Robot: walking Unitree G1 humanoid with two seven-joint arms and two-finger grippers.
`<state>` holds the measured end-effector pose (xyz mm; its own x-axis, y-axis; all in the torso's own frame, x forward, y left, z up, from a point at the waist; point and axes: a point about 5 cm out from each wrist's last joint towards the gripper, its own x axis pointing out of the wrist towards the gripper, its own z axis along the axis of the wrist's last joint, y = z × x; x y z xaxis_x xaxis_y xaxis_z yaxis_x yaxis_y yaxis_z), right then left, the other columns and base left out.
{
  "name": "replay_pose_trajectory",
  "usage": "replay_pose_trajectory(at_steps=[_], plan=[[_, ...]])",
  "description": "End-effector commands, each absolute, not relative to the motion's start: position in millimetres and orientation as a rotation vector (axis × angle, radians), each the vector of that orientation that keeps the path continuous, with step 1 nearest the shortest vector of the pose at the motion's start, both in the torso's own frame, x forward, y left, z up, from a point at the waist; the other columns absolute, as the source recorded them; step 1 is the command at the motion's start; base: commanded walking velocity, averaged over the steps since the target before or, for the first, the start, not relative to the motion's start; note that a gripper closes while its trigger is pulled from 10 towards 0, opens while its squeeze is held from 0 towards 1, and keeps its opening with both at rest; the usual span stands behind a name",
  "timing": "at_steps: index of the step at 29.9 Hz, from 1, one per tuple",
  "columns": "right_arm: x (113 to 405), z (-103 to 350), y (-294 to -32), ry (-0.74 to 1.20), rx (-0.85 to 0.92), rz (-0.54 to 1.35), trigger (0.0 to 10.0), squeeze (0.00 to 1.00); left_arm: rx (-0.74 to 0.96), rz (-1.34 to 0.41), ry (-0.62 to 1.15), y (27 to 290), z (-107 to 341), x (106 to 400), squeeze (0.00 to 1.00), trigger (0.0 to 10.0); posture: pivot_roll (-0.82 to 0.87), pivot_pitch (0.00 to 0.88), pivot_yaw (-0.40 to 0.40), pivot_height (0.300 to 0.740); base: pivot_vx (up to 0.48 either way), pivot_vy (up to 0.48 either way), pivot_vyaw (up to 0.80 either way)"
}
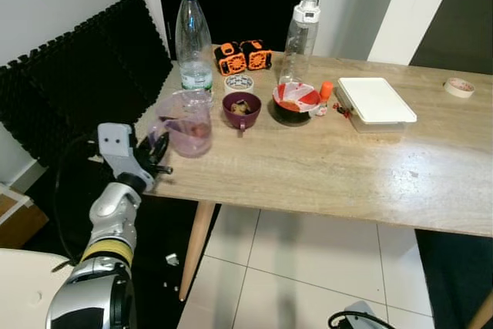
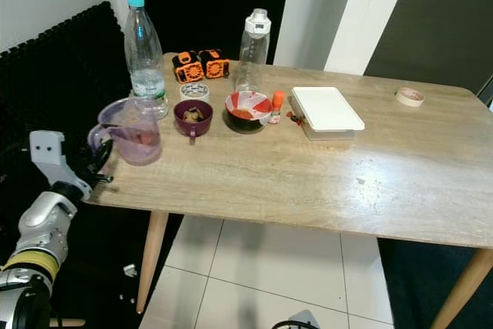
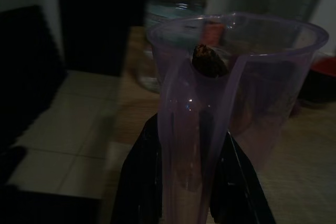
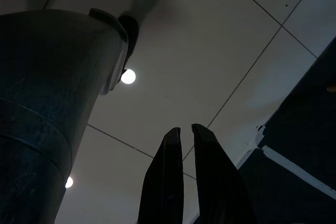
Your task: Restocking fridge
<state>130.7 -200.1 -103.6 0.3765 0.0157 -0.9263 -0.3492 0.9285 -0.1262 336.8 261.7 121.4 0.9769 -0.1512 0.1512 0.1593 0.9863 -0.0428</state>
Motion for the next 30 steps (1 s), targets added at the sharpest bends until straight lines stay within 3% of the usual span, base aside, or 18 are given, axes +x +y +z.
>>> replay_pose_trajectory(at_steps=[1, 11, 16, 21, 30], plan=[[131, -103, -201, 1.169, -0.325, 0.237, 10.0, 0.00, -0.001, -0.071, -0.171, 277, 131, 336, 0.00, 10.0, 0.10, 0.000, -0.062, 0.740, 0.000, 0.000, 0.00], [132, -103, -201, 1.167, -0.328, 0.239, 10.0, 0.00, 0.068, 0.258, -0.103, 324, 129, 321, 0.00, 10.0, 0.10, 0.000, -0.064, 0.740, 0.000, 0.000, 0.00], [132, -103, -201, 1.167, -0.329, 0.240, 10.0, 0.00, 0.053, 0.422, -0.055, 349, 119, 304, 0.00, 10.0, 0.10, 0.000, -0.064, 0.740, 0.000, 0.000, 0.00], [132, -103, -200, 1.168, -0.331, 0.246, 10.0, 0.00, 0.108, 0.651, 0.101, 375, 91, 270, 0.00, 10.0, 0.11, 0.000, -0.066, 0.740, 0.000, 0.000, 0.00], [130, -104, -200, 1.169, -0.330, 0.247, 10.0, 0.00, 0.097, 0.711, 0.245, 373, 54, 243, 0.00, 10.0, 0.11, 0.003, -0.065, 0.740, 0.000, 0.000, 0.00]])
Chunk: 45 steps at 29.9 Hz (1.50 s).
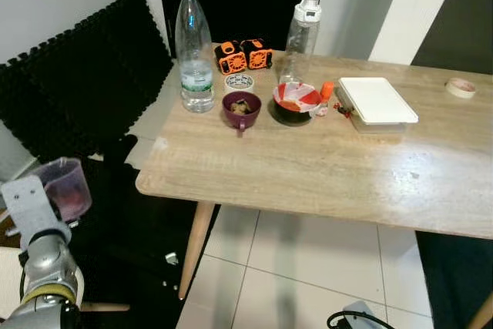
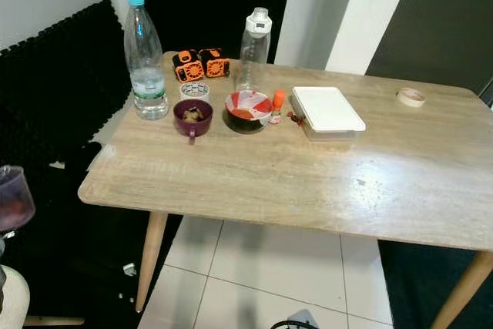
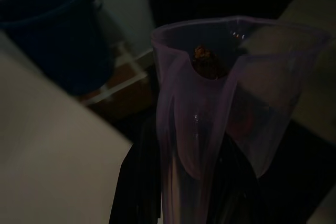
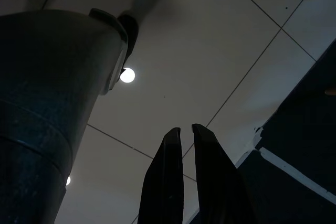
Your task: Restocking fridge
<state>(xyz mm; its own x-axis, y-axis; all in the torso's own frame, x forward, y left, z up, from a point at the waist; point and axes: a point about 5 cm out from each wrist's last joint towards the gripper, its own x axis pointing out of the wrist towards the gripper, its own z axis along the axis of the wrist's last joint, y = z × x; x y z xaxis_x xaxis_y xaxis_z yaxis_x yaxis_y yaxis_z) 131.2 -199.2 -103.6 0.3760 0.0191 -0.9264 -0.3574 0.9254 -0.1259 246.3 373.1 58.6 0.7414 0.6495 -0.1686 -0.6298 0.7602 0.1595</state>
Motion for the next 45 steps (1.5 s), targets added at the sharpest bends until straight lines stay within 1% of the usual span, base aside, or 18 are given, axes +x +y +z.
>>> replay_pose_trajectory(at_steps=[1, 7, 11, 14, 17, 19, 21, 24, 25, 28, 30, 31, 32, 34, 35, 36, 39, 45], plan=[[130, -104, -200, 1.169, -0.330, 0.247, 10.0, 0.00, 0.092, 0.716, 0.262, 372, 50, 240, 0.00, 10.0, 0.11, 0.003, -0.065, 0.740, 0.000, 0.000, 0.00], [130, -104, -200, 1.170, -0.331, 0.245, 10.0, 0.00, 0.058, 0.717, 0.311, 364, 34, 231, 0.00, 10.0, 0.10, 0.003, -0.066, 0.740, 0.000, 0.000, 0.00], [130, -104, -201, 1.171, -0.332, 0.244, 10.0, 0.00, 0.029, 0.717, 0.292, 361, 33, 232, 0.00, 10.0, 0.10, 0.004, -0.070, 0.740, 0.000, 0.000, 0.00], [130, -104, -201, 1.171, -0.335, 0.247, 10.0, 0.00, -0.011, 0.690, 0.200, 360, 48, 246, 0.00, 10.0, 0.11, 0.005, -0.073, 0.740, 0.000, 0.000, 0.00], [130, -103, -202, 1.170, -0.337, 0.249, 10.0, 0.00, -0.016, 0.669, 0.120, 360, 64, 259, 0.00, 10.0, 0.11, 0.005, -0.075, 0.740, 0.000, 0.000, 0.00], [131, -103, -202, 1.169, -0.337, 0.250, 10.0, 0.00, 0.000, 0.623, 0.014, 359, 88, 277, 0.00, 10.0, 0.11, 0.004, -0.074, 0.740, 0.000, 0.000, 0.00], [131, -103, -202, 1.168, -0.337, 0.250, 10.0, 0.00, 0.006, 0.609, -0.006, 358, 93, 281, 0.00, 10.0, 0.11, 0.003, -0.074, 0.740, 0.000, 0.000, 0.00], [130, -103, -202, 1.169, -0.338, 0.249, 10.0, 0.00, -0.005, 0.524, -0.098, 350, 112, 296, 0.00, 10.0, 0.11, 0.003, -0.073, 0.740, 0.000, 0.000, 0.00], [130, -103, -202, 1.169, -0.338, 0.249, 10.0, 0.00, -0.005, 0.524, -0.098, 350, 112, 296, 0.00, 10.0, 0.11, 0.003, -0.073, 0.740, 0.000, 0.000, 0.00], [130, -103, -203, 1.170, -0.339, 0.249, 10.0, 0.00, -0.009, 0.397, -0.187, 337, 130, 311, 0.00, 10.0, 0.10, 0.003, -0.071, 0.740, 0.000, 0.000, 0.00], [130, -104, -203, 1.171, -0.339, 0.249, 10.0, 0.00, -0.012, 0.366, -0.207, 334, 134, 313, 0.00, 10.0, 0.10, 0.003, -0.071, 0.740, 0.000, 0.000, 0.00], [129, -104, -203, 1.171, -0.339, 0.249, 10.0, 0.00, -0.025, 0.288, -0.237, 325, 139, 319, 0.00, 10.0, 0.10, 0.003, -0.071, 0.740, 0.000, 0.000, 0.00], [129, -104, -203, 1.171, -0.339, 0.249, 10.0, 0.00, -0.025, 0.288, -0.237, 325, 139, 319, 0.00, 10.0, 0.10, 0.003, -0.071, 0.740, 0.000, 0.000, 0.00], [129, -104, -203, 1.173, -0.339, 0.250, 10.0, 0.00, -0.037, 0.069, -0.286, 299, 145, 329, 0.00, 10.0, 0.10, 0.005, -0.071, 0.740, 0.000, 0.000, 0.00], [129, -104, -203, 1.173, -0.339, 0.250, 10.0, 0.00, -0.037, 0.069, -0.286, 299, 145, 329, 0.00, 10.0, 0.10, 0.005, -0.071, 0.740, 0.000, 0.000, 0.00], [128, -104, -203, 1.173, -0.339, 0.250, 10.0, 0.00, -0.027, -0.097, -0.309, 279, 148, 333, 0.00, 10.0, 0.10, 0.007, -0.070, 0.740, 0.000, 0.000, 0.00], [128, -104, -203, 1.174, -0.338, 0.248, 10.0, 0.00, -0.036, -0.254, -0.329, 264, 151, 332, 0.00, 10.0, 0.10, 0.010, -0.068, 0.740, 0.000, 0.000, 0.00], [127, -104, -203, 1.175, -0.336, 0.247, 10.0, 0.00, -0.045, -0.344, -0.354, 263, 153, 327, 0.00, 10.0, 0.10, 0.013, -0.069, 0.740, 0.000, 0.000, 0.00]])
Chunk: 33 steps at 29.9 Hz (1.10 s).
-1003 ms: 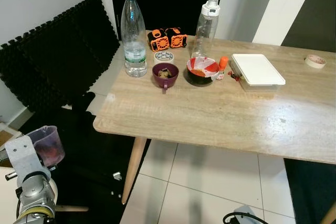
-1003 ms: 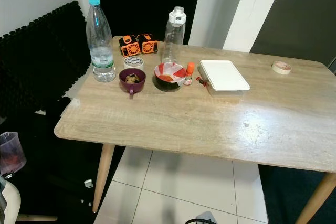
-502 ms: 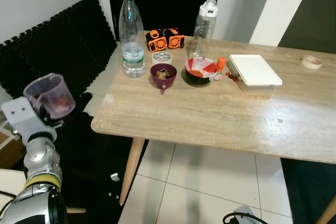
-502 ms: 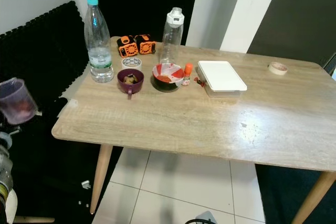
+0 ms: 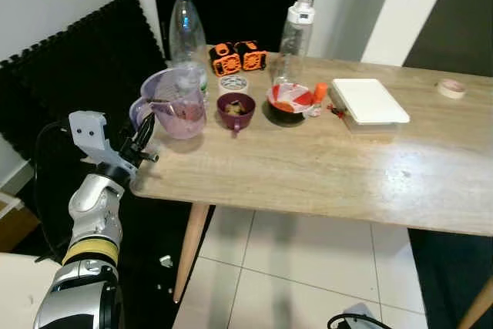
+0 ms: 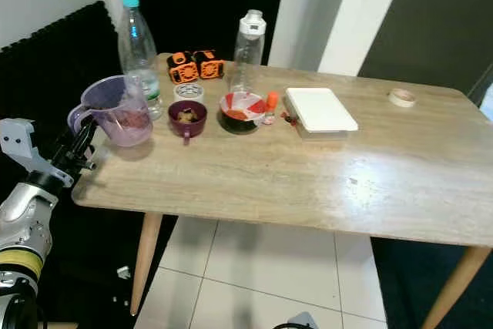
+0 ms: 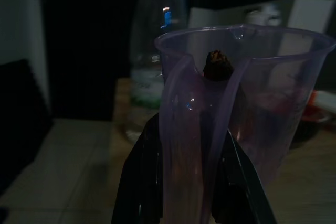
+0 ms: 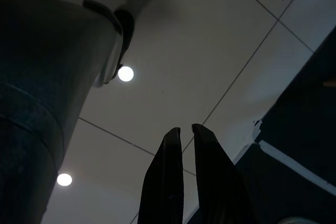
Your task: Restocking fridge
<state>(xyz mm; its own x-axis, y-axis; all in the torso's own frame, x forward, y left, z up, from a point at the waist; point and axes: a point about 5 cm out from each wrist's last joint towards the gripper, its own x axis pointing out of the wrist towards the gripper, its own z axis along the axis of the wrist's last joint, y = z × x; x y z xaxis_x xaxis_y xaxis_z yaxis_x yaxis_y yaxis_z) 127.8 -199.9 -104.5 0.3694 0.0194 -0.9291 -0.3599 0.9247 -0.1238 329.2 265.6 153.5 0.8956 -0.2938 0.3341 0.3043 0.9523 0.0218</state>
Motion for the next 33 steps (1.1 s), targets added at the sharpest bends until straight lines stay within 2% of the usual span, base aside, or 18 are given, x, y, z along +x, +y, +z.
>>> replay_pose_trajectory(at_steps=[1, 5, 10, 15, 33], plan=[[127, -104, -203, 1.175, -0.336, 0.247, 10.0, 0.00, -0.045, -0.344, -0.354, 263, 153, 327, 0.00, 10.0, 0.10, 0.013, -0.069, 0.740, 0.000, 0.000, 0.00], [127, -104, -204, 1.178, -0.335, 0.247, 10.0, 0.00, -0.006, -0.455, -0.333, 254, 146, 318, 0.00, 10.0, 0.10, 0.020, -0.069, 0.740, 0.000, 0.000, 0.00], [127, -104, -204, 1.178, -0.334, 0.247, 10.0, 0.00, 0.022, -0.470, -0.309, 252, 139, 313, 0.00, 10.0, 0.10, 0.020, -0.070, 0.740, 0.000, 0.000, 0.00], [128, -104, -204, 1.176, -0.336, 0.248, 10.0, 0.00, 0.048, -0.516, -0.279, 239, 126, 305, 0.00, 10.0, 0.10, 0.019, -0.073, 0.740, 0.000, 0.000, 0.00], [129, -104, -203, 1.173, -0.333, 0.253, 10.0, 0.00, 0.063, -0.486, -0.273, 205, 115, 307, 0.00, 10.0, 0.11, 0.017, -0.068, 0.740, 0.000, 0.000, 0.00]])
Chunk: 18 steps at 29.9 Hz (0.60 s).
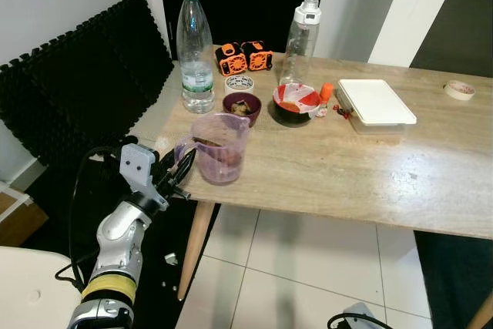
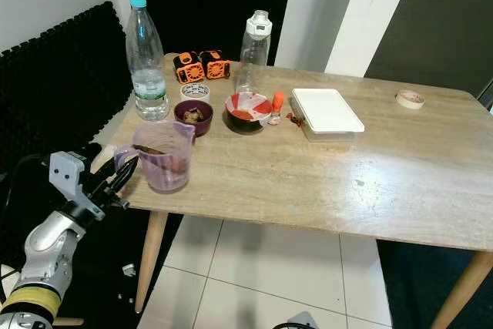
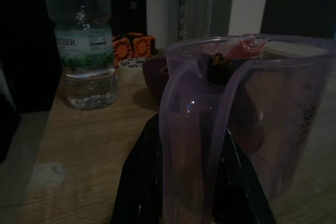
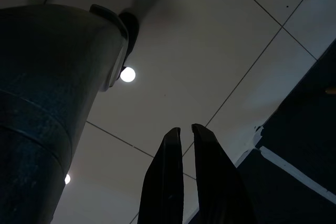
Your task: Restocking fridge
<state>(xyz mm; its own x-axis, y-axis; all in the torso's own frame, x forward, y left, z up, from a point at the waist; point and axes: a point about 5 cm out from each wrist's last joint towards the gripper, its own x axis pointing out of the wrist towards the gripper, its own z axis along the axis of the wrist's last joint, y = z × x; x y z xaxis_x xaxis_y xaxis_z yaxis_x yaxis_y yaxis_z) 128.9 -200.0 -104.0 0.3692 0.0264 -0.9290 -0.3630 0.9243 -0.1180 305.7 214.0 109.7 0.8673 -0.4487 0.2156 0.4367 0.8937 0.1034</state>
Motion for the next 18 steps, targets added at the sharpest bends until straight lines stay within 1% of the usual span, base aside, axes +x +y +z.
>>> replay_pose_trajectory(at_steps=[1, 4, 9, 10, 11, 13, 18], plan=[[129, -104, -202, 1.173, -0.332, 0.252, 10.0, 0.00, 0.064, -0.482, -0.270, 203, 114, 308, 0.00, 10.0, 0.11, 0.017, -0.067, 0.740, 0.000, 0.000, 0.00], [129, -104, -202, 1.174, -0.334, 0.253, 10.0, 0.00, 0.056, -0.456, -0.263, 194, 111, 313, 0.00, 10.0, 0.11, 0.017, -0.068, 0.740, 0.000, 0.000, 0.00], [129, -104, -202, 1.173, -0.333, 0.251, 10.0, 0.00, 0.018, -0.413, -0.269, 187, 111, 318, 0.00, 10.0, 0.10, 0.017, -0.066, 0.740, 0.000, 0.000, 0.00], [129, -104, -202, 1.173, -0.332, 0.251, 10.0, 0.00, 0.014, -0.415, -0.267, 184, 111, 319, 0.77, 10.0, 0.10, 0.017, -0.066, 0.740, 0.000, 0.000, 0.00], [129, -104, -202, 1.173, -0.332, 0.250, 10.0, 0.00, 0.014, -0.419, -0.264, 181, 111, 320, 1.00, 10.0, 0.10, 0.017, -0.066, 0.740, 0.000, 0.000, 0.00], [129, -104, -202, 1.173, -0.331, 0.248, 10.0, 0.00, 0.009, -0.433, -0.262, 175, 110, 321, 1.00, 10.0, 0.10, 0.017, -0.066, 0.740, 0.000, 0.000, 0.00], [129, -104, -202, 1.173, -0.327, 0.244, 10.0, 0.00, 0.007, -0.460, -0.267, 171, 110, 320, 1.00, 10.0, 0.10, 0.022, -0.060, 0.740, 0.000, 0.000, 0.00]])
